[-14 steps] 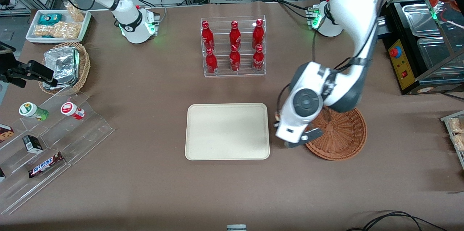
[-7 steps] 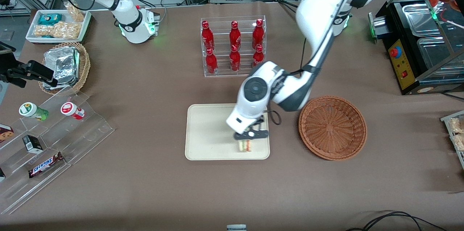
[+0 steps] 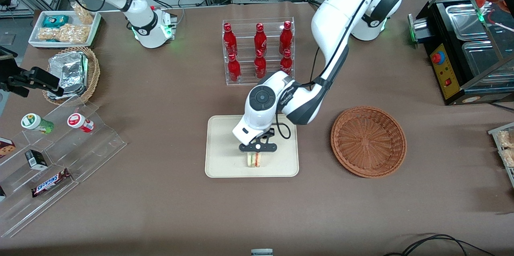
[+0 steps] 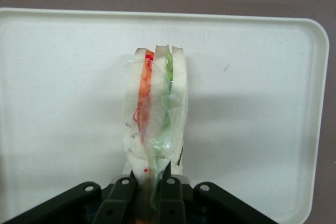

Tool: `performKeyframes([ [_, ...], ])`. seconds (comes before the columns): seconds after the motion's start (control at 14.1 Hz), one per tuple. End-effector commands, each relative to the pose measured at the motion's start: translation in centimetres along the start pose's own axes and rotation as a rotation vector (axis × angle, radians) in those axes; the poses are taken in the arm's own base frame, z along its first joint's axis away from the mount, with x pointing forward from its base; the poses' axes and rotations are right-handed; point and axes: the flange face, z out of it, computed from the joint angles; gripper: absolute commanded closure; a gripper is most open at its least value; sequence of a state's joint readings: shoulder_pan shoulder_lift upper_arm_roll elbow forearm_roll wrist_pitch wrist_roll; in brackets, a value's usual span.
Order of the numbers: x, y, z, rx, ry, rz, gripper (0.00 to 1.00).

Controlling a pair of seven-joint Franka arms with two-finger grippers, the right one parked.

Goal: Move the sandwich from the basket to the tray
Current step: 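Lower the sandwich onto the tray and open the left gripper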

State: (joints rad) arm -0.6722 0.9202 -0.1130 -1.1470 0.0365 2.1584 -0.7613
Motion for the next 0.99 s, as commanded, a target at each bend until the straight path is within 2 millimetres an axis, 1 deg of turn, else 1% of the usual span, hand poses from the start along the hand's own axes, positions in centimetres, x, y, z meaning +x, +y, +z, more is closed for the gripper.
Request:
performKeyframes([
  [0.0, 0.0, 0.9, 0.6, 0.010, 0.039, 0.019, 0.84],
  [0.07, 0.0, 0.9, 0.6, 0.010, 0.039, 0.017, 0.74],
  [0.14, 0.0, 0.9, 0.6, 0.011, 0.038, 0.014, 0.57],
  [0.21, -0.1, 1.0, 0.3, 0.012, 0.039, 0.008, 0.35],
  [0.28, -0.1, 1.0, -0.3, 0.014, 0.041, 0.006, 0.00],
  [0.42, 0.1, 1.1, -3.4, 0.008, 0.043, -0.001, 0.00],
  [0.5, 0.2, 0.8, -5.2, 0.016, 0.032, -0.010, 0.00],
  [0.57, 0.0, 0.7, -8.6, 0.026, 0.029, -0.013, 0.00],
  [0.64, 0.0, 0.3, -11.4, 0.035, 0.029, -0.014, 0.00],
  [0.71, -0.3, -0.2, -15.0, 0.051, 0.038, -0.011, 0.00],
  [0.78, -0.7, -1.4, -16.7, 0.091, 0.019, -0.008, 0.00],
  [0.85, -0.7, -3.2, -19.0, 0.117, 0.027, -0.021, 0.00],
  [0.92, -1.0, -5.0, -20.1, 0.138, 0.029, -0.033, 0.00],
])
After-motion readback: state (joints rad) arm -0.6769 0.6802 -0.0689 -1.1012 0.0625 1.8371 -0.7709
